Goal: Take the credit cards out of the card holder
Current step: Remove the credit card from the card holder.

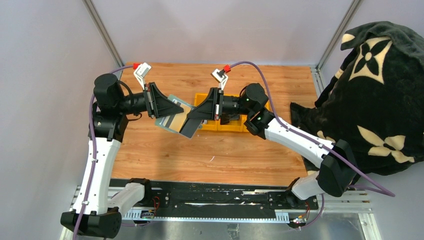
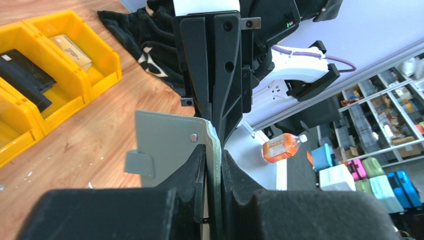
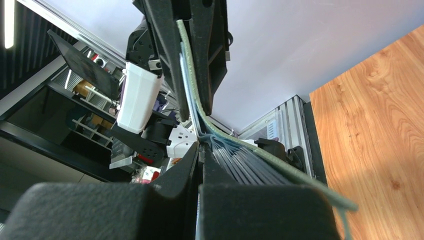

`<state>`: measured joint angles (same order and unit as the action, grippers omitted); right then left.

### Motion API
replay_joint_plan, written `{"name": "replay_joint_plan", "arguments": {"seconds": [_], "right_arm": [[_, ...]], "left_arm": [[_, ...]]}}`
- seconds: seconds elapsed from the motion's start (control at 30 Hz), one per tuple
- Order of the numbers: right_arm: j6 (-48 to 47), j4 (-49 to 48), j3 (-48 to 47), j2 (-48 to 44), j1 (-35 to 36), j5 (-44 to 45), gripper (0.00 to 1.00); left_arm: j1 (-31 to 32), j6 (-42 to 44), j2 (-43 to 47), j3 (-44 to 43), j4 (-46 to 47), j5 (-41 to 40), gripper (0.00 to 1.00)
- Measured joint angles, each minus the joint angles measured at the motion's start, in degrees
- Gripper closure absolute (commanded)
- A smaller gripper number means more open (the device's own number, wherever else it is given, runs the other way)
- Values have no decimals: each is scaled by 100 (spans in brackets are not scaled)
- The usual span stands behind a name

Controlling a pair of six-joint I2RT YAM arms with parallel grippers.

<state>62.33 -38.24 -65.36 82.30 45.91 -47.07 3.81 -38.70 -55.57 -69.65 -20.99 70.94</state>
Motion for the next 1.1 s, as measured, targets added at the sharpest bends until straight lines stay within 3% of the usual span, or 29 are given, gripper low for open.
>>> {"name": "replay_joint_plan", "arguments": {"seconds": [0.3, 0.33, 0.43, 0.5, 0.87, 1.1], "right_arm": [[90, -164, 382, -264, -127, 105, 100], [90, -164, 385, -264, -127, 107, 97], [103, -173, 382, -264, -127, 103, 66], [127, -216, 378, -262, -125, 94, 59], [181, -341, 170, -68, -26, 57, 50], [221, -337, -7, 160, 151, 59, 50]], "left_arm": [[-120, -96, -35, 0, 37, 103, 92], [-125, -96, -37, 0, 37, 103, 93], [-140, -96, -42, 0, 37, 96, 96], [-144, -94, -42, 0, 37, 63, 97], [-151, -31, -42, 0, 26, -225, 100], [-155, 61, -42, 0, -9, -358, 100]]}}
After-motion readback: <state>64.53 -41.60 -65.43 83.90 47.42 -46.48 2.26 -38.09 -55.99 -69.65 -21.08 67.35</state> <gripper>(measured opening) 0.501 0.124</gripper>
